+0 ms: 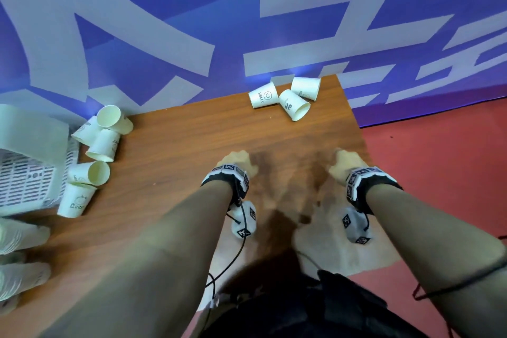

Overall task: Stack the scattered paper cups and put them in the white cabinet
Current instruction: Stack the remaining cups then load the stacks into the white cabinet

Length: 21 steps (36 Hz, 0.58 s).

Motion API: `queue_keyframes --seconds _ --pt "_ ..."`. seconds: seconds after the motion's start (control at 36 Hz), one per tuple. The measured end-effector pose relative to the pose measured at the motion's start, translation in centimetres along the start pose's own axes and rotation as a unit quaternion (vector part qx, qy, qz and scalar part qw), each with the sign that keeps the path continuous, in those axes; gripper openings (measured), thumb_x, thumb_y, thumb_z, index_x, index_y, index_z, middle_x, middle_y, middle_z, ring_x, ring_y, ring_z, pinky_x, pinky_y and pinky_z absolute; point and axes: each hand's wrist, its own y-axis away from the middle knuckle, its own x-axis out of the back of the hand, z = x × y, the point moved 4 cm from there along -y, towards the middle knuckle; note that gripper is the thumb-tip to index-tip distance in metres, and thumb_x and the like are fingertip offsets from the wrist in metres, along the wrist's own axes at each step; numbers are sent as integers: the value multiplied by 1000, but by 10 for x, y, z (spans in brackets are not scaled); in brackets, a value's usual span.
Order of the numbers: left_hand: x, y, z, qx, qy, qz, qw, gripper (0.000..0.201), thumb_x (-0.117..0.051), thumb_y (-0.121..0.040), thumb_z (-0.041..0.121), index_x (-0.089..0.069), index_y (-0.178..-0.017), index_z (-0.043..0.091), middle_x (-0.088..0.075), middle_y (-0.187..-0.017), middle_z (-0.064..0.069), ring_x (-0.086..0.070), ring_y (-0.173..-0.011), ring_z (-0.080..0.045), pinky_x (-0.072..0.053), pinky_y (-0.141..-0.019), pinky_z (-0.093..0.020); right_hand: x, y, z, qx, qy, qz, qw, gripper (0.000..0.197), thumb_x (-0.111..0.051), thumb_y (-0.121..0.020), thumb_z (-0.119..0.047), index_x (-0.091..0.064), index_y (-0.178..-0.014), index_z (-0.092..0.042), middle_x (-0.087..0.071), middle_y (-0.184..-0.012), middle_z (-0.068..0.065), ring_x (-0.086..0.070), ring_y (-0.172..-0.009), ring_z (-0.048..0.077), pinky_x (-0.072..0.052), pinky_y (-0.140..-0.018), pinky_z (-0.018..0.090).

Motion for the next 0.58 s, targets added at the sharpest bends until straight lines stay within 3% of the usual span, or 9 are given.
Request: queue_keyframes --seconds 0.08,0.28,0.42,0.47,0.58 --pt "-1 -16 15 15 22 -16 1000 35 -55 -92 42 -65 -101 10 -68 -95 -9 -67 -82 -27 -59 -76 -37 10 -30 5 -15 0 -5 1000 49 -56 -93 -26 -39 -137 -10 -62 -109 19 -58 -82 31 -47 -66 34" --pt "-7 -64 58 50 87 -32 994 37 -58 -87 48 -69 -103 17 -71 -102 -6 -67 -88 -24 -57 -82 -35 41 -107 17 2 16 -9 1000 48 -56 -91 -20 -38 -134 -8 -60 -113 24 -62 -100 41 -44 -70 34" --pt "-11 -98 98 54 123 -17 991 48 -59 -82 56 -65 -112 19 -69 -106 -6 -65 -92 -27 -55 -81 -34 65 -159 23 35 -14 27 999 56 -54 -89 -14 -31 -140 -12 -58 -95 19 -61 -88 40 -40 -66 35" --pt "-12 -111 111 56 143 -3 988 51 -58 -83 56 -58 -116 17 -67 -107 -7 -63 -93 -29 -52 -79 -34 72 -176 21 64 -25 47 997 64 -52 -89 -12 -23 -146 -19 -56 -88 17 -55 -76 36 -39 -64 35" --pt "-14 -138 127 90 205 30 974 56 -61 -86 53 -39 -121 15 -60 -117 -9 -61 -102 -33 -50 -83 -40 82 -208 9 140 -41 78 986 75 -46 -89 -10 -12 -149 -37 -59 -88 16 -56 -71 35 -45 -63 38"
